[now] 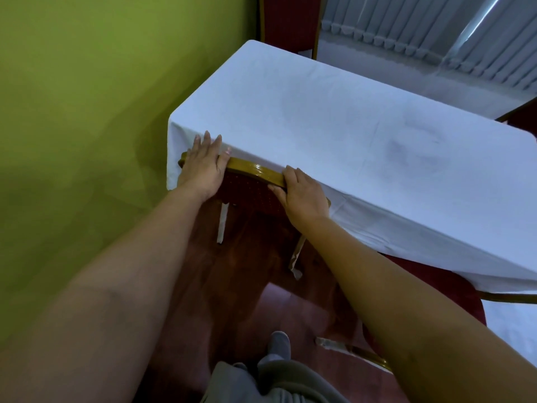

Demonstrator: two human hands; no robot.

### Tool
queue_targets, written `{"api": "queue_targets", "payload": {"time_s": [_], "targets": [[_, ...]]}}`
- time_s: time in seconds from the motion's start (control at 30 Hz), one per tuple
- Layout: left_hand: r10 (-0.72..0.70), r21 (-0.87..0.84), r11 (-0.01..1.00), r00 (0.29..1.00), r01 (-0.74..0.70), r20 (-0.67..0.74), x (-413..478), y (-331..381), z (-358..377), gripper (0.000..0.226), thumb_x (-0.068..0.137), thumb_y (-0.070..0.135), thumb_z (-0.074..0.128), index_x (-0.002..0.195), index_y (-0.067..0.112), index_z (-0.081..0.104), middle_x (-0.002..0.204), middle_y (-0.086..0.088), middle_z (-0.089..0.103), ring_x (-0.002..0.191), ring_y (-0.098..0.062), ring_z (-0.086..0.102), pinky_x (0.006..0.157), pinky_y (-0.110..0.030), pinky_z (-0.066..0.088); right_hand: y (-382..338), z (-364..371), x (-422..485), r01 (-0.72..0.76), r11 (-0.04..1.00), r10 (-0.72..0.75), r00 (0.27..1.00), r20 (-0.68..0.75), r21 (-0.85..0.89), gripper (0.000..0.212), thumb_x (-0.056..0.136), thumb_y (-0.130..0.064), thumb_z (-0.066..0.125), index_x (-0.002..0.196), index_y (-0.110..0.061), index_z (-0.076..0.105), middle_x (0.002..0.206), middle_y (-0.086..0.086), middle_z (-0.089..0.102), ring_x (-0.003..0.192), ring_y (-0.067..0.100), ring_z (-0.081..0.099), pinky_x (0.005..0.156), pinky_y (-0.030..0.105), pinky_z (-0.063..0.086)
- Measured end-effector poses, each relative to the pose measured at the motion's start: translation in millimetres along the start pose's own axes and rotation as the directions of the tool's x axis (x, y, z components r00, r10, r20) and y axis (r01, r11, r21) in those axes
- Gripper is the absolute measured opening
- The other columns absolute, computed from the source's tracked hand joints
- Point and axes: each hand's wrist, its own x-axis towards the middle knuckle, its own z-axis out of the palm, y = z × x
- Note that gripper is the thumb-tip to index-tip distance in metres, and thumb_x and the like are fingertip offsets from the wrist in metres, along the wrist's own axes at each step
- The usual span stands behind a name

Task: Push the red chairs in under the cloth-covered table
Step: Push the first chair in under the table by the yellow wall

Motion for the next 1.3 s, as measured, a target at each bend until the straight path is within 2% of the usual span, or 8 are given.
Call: {"api": "queue_targets", "payload": {"time_s": [0.07,0.13,0.4,0.63,0.83,0.93,1.07,1.3], "targets": [[0.007,0.005,1.000,1.000,-0.007,0.000,-0.4,-0.6,-0.9,0.059,0.103,0.048,0.015,0.148,0.015,0.035,0.161,-0.007,0.018,0.150,-0.024,0.002,0.119,-0.043,0.001,-0.4,-5.4,-0.6,0.015,1.000,-0.015,1.000,0.002,0.006,0.039,0.098,-0.053,0.037,0.107,-0.017,0.047,0.105,0.004,0.061,0.097,0.025,0.057,0.075,0.032,0.038],[0.010,0.003,1.000,1.000,-0.010,-0.009,-1.3,-4.7,-1.9,0.059,0.103,0.047,0.017,0.143,0.012,0.042,0.157,-0.009,0.028,0.149,-0.025,0.006,0.119,-0.043,0.003,-2.5,-6.9,-3.7,0.033,0.999,-0.034,0.999,0.008,0.026,0.039,0.097,-0.052,0.040,0.109,-0.016,0.048,0.104,0.005,0.062,0.095,0.025,0.057,0.072,0.033,0.038],[-0.001,-0.021,1.000,0.999,0.000,-0.032,-24.6,-27.7,-11.0,0.059,0.104,0.045,0.014,0.151,0.013,0.029,0.161,-0.007,0.018,0.149,-0.022,0.005,0.121,-0.040,0.005,-40.4,2.0,-27.9,0.051,0.993,-0.053,0.998,0.018,0.110,0.061,0.097,-0.050,0.040,0.143,-0.010,0.037,0.149,0.012,0.042,0.136,0.028,0.040,0.106,0.040,0.036],[0.022,-0.056,0.998,0.996,-0.027,-0.085,-47.1,-30.2,-15.8,0.053,0.105,0.038,0.023,0.146,0.007,0.037,0.152,-0.013,0.035,0.142,-0.027,0.026,0.118,-0.039,0.019,-48.4,5.5,-43.6,0.091,0.989,-0.089,0.996,-0.021,0.114,0.063,0.098,-0.050,0.038,0.147,-0.012,0.033,0.152,0.010,0.038,0.142,0.024,0.030,0.114,0.035,0.025],[-0.012,-0.021,1.000,0.965,0.007,-0.261,-78.3,-20.2,3.4,0.060,0.100,0.044,0.022,0.135,0.003,0.047,0.138,-0.017,0.050,0.129,-0.032,0.041,0.110,-0.043,0.029,-33.2,7.4,-57.9,0.195,0.980,-0.190,0.977,-0.098,0.047,0.057,0.096,-0.044,0.048,0.137,-0.005,0.048,0.141,0.015,0.050,0.133,0.029,0.045,0.108,0.036,0.032],[-0.039,-0.017,0.999,0.974,0.037,-0.223,-80.1,-23.4,3.0,0.066,0.099,0.049,0.016,0.143,0.005,0.039,0.147,-0.016,0.042,0.138,-0.031,0.034,0.115,-0.043,0.024,-31.7,6.9,-56.1,0.213,0.977,-0.212,0.976,-0.048,0.011,0.060,0.097,-0.047,0.042,0.140,-0.005,0.044,0.147,0.014,0.044,0.137,0.028,0.038,0.112,0.035,0.024],[-0.068,-0.005,0.998,0.989,0.068,-0.131,-75.2,-25.5,2.2,0.063,0.102,0.047,0.011,0.154,0.012,0.012,0.162,-0.007,0.012,0.149,-0.022,0.006,0.120,-0.037,0.004,-38.4,9.3,-54.2,0.172,0.984,-0.172,0.985,-0.002,-0.049,0.066,0.098,-0.052,0.027,0.147,-0.007,0.032,0.157,0.010,0.025,0.147,0.024,0.018,0.117,0.033,0.006],[-0.214,0.115,0.967,0.971,0.226,-0.106,-72.6,-24.9,-17.3,0.061,0.103,0.044,0.008,0.155,0.013,0.000,0.163,-0.009,-0.003,0.149,-0.025,-0.005,0.121,-0.040,0.001,-72.2,12.0,-51.5,0.063,0.998,-0.063,0.998,0.027,-0.008,0.065,0.101,-0.049,0.026,0.152,-0.008,0.020,0.161,0.010,0.010,0.149,0.025,0.002,0.121,0.040,0.009]]}}
